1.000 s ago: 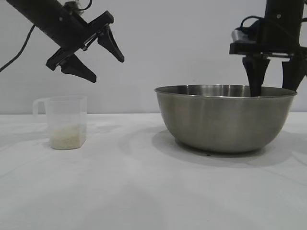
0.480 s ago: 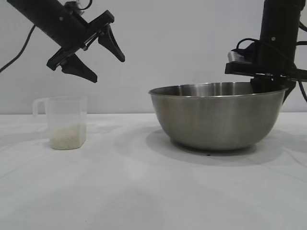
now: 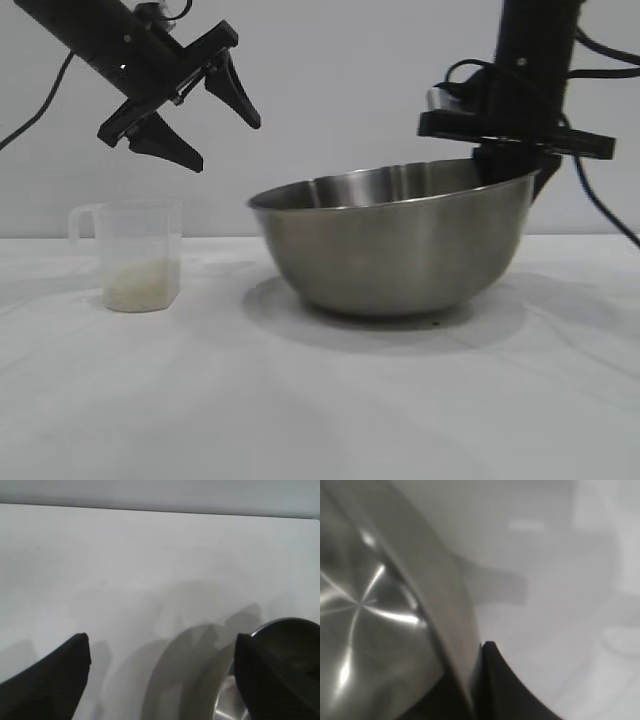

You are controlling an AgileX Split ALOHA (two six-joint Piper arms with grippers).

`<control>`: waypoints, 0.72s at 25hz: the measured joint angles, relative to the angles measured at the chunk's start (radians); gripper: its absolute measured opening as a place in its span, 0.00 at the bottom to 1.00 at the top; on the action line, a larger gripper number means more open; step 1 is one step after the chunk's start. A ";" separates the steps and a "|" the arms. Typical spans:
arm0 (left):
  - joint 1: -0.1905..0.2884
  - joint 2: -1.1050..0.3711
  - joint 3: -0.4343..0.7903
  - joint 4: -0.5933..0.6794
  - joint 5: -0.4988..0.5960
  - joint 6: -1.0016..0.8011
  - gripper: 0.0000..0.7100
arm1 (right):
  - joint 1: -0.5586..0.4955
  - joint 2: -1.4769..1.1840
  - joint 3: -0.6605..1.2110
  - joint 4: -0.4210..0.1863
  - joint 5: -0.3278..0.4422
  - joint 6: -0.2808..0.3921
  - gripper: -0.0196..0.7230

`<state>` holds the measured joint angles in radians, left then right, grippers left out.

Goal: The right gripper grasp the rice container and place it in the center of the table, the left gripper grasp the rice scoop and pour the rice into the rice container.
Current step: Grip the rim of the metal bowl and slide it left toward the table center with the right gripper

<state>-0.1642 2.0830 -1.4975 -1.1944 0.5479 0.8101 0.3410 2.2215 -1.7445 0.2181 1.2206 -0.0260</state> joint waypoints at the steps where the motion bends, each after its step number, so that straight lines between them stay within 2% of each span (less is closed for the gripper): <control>1: 0.000 0.000 0.000 -0.003 0.002 0.000 0.74 | 0.002 0.003 0.000 0.005 0.000 0.000 0.03; 2: 0.000 0.000 0.000 -0.005 0.002 0.000 0.74 | 0.002 0.006 0.000 0.008 0.000 0.000 0.03; 4: 0.000 0.000 0.000 -0.012 0.002 0.000 0.74 | 0.002 0.007 0.000 0.008 0.000 0.000 0.09; 9: 0.000 0.000 0.000 -0.031 0.002 0.000 0.74 | 0.002 0.003 0.000 0.008 0.000 0.000 0.46; 11: 0.000 0.000 0.000 -0.043 0.002 0.000 0.74 | 0.002 0.000 -0.012 -0.001 0.000 0.000 0.57; 12: 0.000 0.000 0.000 -0.047 0.002 0.000 0.74 | 0.002 -0.004 -0.024 -0.006 0.000 0.000 0.61; 15: 0.000 0.000 0.000 -0.054 0.004 0.000 0.74 | 0.002 -0.026 -0.079 -0.040 0.004 0.000 0.59; 18: 0.000 0.000 0.000 -0.060 0.004 -0.002 0.74 | 0.002 -0.067 -0.125 -0.118 0.004 0.004 0.62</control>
<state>-0.1642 2.0830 -1.4975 -1.2547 0.5515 0.8082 0.3431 2.1544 -1.8691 0.1005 1.2246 -0.0224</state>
